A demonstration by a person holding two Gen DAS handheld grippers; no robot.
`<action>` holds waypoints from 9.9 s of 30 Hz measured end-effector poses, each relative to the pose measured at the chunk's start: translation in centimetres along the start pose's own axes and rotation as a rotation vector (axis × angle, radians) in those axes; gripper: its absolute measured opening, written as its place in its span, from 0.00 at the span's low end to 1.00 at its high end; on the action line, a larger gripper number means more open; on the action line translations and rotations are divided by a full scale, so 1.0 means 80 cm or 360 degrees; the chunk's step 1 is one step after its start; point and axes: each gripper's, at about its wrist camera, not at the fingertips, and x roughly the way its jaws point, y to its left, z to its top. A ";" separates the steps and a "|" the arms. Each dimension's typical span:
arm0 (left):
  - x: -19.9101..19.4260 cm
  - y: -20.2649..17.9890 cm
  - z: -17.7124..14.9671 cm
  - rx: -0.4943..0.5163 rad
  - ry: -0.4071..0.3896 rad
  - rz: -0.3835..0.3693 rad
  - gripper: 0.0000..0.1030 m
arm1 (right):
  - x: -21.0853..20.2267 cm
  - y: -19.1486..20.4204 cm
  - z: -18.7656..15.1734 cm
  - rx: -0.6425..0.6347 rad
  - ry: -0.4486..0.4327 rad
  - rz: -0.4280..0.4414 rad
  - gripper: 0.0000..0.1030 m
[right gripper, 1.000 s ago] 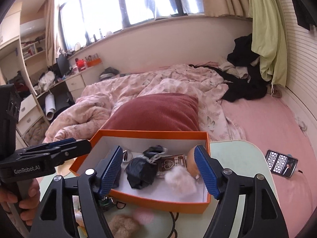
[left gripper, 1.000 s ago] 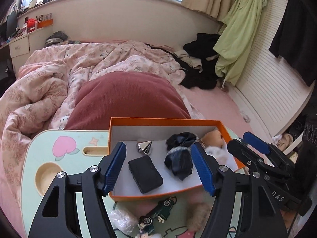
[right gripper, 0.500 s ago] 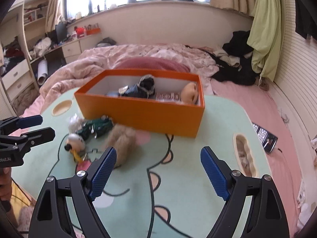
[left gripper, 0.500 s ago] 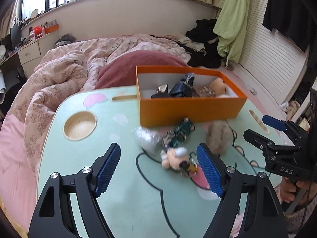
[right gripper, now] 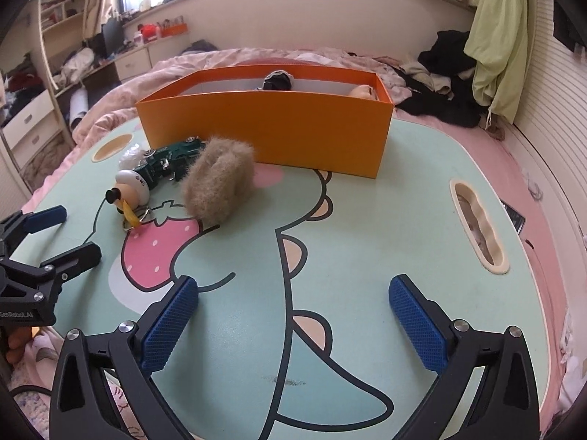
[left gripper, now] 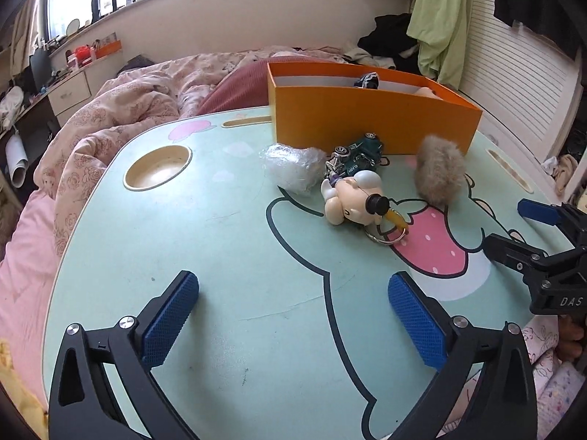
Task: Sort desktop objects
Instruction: 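Withdraw both grippers from the box back over the table, then close the right gripper on the tan fluffy pompom, then lift the tan pompom with the right gripper while the left gripper grasps the white figurine keychain, then lower the pompom and figurine into the orange box and open both grippers, then withdraw both grippers from the box back over the table, then close the right gripper on the green toy car, then grasp the clear plastic bag with the left gripper while the right gripper holds the car, then lower the car and plastic bag into the orange box and open both grippers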
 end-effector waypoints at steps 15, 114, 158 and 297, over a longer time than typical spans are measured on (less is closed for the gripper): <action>-0.001 0.000 -0.001 0.0004 -0.0012 -0.0005 1.00 | -0.001 0.001 0.003 -0.0012 -0.0008 0.0007 1.00; -0.010 -0.019 0.234 -0.0050 -0.0269 -0.0258 0.40 | 0.001 -0.019 0.205 0.0114 -0.0303 0.0370 0.23; 0.008 -0.014 0.017 -0.0001 0.0088 0.0002 1.00 | 0.007 0.021 0.010 -0.0148 -0.0001 0.0133 1.00; 0.054 -0.025 0.232 -0.0103 -0.0015 -0.0175 0.47 | 0.039 0.012 0.217 0.0071 -0.0288 0.0220 0.44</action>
